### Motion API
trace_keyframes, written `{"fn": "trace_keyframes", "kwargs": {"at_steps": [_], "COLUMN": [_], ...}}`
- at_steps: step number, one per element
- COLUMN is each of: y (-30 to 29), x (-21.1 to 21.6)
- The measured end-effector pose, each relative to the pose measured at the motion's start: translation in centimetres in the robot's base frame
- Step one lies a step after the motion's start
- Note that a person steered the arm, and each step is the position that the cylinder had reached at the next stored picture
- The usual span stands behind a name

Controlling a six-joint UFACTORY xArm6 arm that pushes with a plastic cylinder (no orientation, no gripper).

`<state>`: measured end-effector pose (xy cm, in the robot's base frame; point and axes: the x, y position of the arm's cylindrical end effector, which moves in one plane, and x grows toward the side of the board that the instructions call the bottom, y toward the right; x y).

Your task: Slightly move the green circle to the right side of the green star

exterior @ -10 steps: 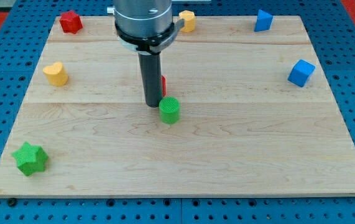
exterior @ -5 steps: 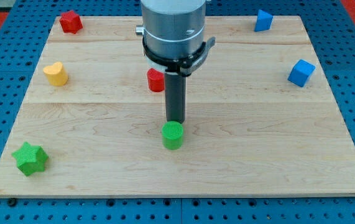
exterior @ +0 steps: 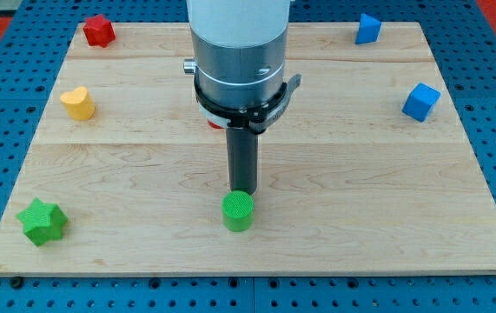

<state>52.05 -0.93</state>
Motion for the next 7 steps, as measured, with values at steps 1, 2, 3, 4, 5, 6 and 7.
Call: {"fn": "trace_keyframes", "kwargs": {"at_steps": [1,2,3,4,5,6,7], "y": [0.0,0.0,0.0,-0.6,-3.4,-4.1,-4.1], "x": [1.0,1.4,1.4,-0.1,-1.6,-0.1,3.0]}}
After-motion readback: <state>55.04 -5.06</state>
